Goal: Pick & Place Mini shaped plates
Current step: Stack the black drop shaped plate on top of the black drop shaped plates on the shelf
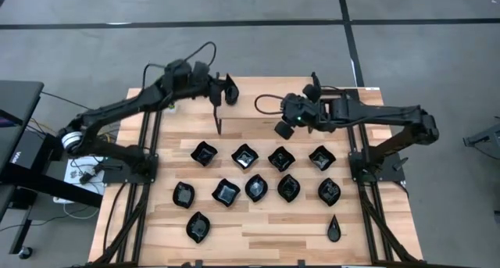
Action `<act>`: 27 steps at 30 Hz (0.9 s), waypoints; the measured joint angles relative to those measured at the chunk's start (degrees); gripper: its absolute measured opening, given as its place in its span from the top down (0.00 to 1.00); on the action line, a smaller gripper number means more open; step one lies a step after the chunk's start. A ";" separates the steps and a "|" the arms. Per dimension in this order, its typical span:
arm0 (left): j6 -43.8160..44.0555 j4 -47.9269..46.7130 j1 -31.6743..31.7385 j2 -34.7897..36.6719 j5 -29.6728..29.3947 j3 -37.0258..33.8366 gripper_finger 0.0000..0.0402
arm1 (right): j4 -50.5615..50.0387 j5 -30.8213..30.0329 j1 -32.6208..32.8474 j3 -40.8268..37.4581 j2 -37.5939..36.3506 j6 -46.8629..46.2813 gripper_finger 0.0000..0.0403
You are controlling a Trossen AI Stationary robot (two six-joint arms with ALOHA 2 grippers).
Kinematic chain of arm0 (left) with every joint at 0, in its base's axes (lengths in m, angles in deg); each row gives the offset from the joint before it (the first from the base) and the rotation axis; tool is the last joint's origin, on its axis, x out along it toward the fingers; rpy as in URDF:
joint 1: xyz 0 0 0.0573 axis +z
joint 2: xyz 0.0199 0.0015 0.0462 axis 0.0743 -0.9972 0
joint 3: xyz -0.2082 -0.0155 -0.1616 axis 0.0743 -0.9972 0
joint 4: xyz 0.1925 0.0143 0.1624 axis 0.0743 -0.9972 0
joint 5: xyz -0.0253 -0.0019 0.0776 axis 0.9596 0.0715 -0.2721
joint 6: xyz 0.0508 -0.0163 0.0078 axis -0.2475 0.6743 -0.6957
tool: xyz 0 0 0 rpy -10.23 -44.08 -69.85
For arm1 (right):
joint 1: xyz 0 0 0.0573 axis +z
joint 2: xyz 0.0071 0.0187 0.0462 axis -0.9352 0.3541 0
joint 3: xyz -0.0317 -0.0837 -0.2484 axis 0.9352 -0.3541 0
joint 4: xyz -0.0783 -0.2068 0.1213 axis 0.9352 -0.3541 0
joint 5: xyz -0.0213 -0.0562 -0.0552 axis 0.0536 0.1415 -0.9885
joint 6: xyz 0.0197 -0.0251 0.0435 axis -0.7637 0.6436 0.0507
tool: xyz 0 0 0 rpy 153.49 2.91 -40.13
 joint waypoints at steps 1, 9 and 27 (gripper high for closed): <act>-0.07 -2.04 0.92 -1.38 1.72 1.71 0.94 | -0.07 0.15 0.02 -0.44 0.04 -0.04 0.71; -0.81 -14.70 7.37 -12.79 11.24 12.05 0.94 | 0.17 1.07 0.52 -2.60 0.52 -0.06 0.71; -0.33 -18.12 11.55 -17.44 15.73 12.79 0.94 | 20.06 16.52 -2.85 -17.25 -12.99 4.45 0.71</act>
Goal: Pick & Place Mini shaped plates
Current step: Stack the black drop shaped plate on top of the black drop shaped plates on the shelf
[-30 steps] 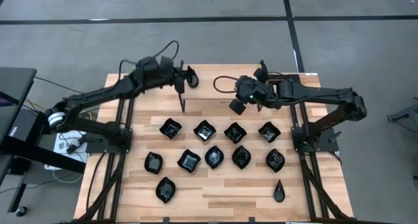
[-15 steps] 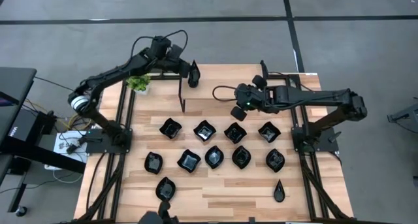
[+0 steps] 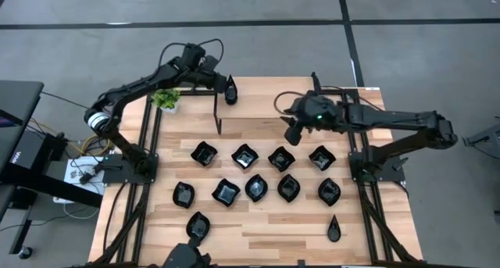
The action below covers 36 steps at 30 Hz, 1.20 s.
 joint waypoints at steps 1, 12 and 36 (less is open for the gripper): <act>0.51 -0.12 0.02 -0.34 -0.03 0.00 0.94 | 0.52 1.40 -0.41 -0.85 -0.94 -0.01 0.71; 1.87 -0.22 0.57 -2.93 0.55 -0.02 0.94 | 1.15 5.53 -1.04 -4.03 -6.30 -1.35 0.71; -1.87 -0.11 -0.11 -2.90 -3.86 -0.02 0.94 | 1.21 5.54 -1.02 -4.03 -6.03 -0.89 0.71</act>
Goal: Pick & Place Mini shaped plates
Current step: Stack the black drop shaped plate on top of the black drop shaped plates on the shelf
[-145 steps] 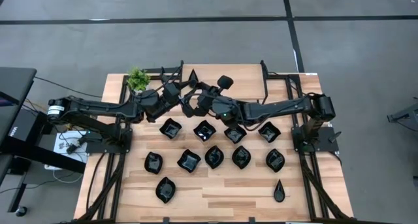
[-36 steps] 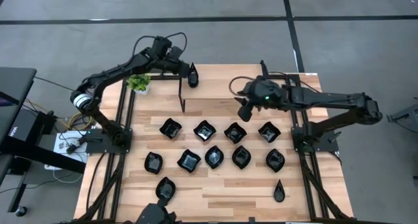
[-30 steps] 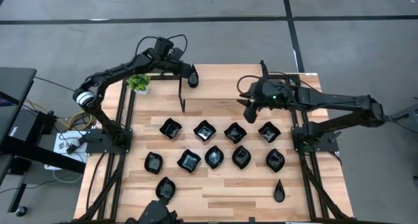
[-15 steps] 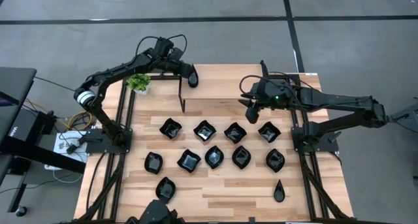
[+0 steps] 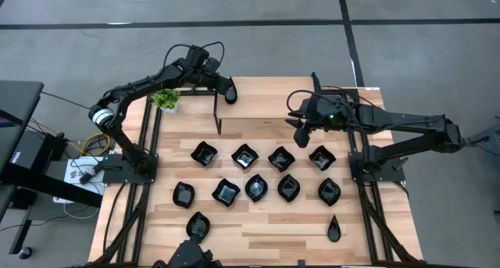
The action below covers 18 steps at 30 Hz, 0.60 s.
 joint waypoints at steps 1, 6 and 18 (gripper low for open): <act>0.00 0.01 0.02 0.00 -0.02 0.00 0.94 | 0.00 -0.01 0.00 0.00 0.00 0.00 0.71; 0.15 0.08 0.02 0.00 -0.01 0.00 0.94 | 0.78 -0.01 0.00 0.00 0.00 0.00 0.71; 0.02 0.10 -0.07 0.00 -0.01 0.00 0.88 | 1.44 -0.02 0.00 0.04 0.02 0.46 0.71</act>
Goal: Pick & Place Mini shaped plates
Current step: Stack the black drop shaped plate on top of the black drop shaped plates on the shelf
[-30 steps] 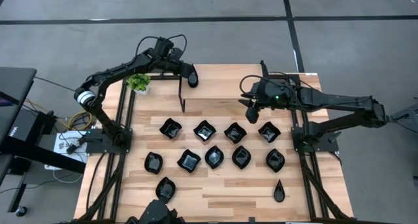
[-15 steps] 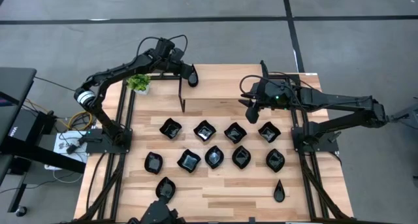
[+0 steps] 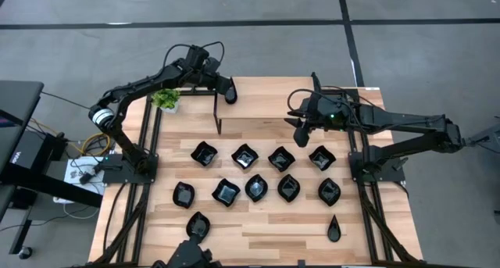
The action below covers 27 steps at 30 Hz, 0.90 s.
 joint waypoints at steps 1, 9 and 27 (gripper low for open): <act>0.05 0.00 0.00 0.00 0.00 0.00 0.86 | 0.00 0.00 0.00 0.00 0.00 0.00 0.71; 0.27 -0.02 0.07 1.25 -0.91 -0.07 0.73 | -0.02 0.00 0.00 0.00 0.00 0.00 0.71; 1.70 0.13 -12.10 17.70 -4.73 -5.97 0.72 | -3.82 0.95 2.68 0.02 0.02 0.04 0.71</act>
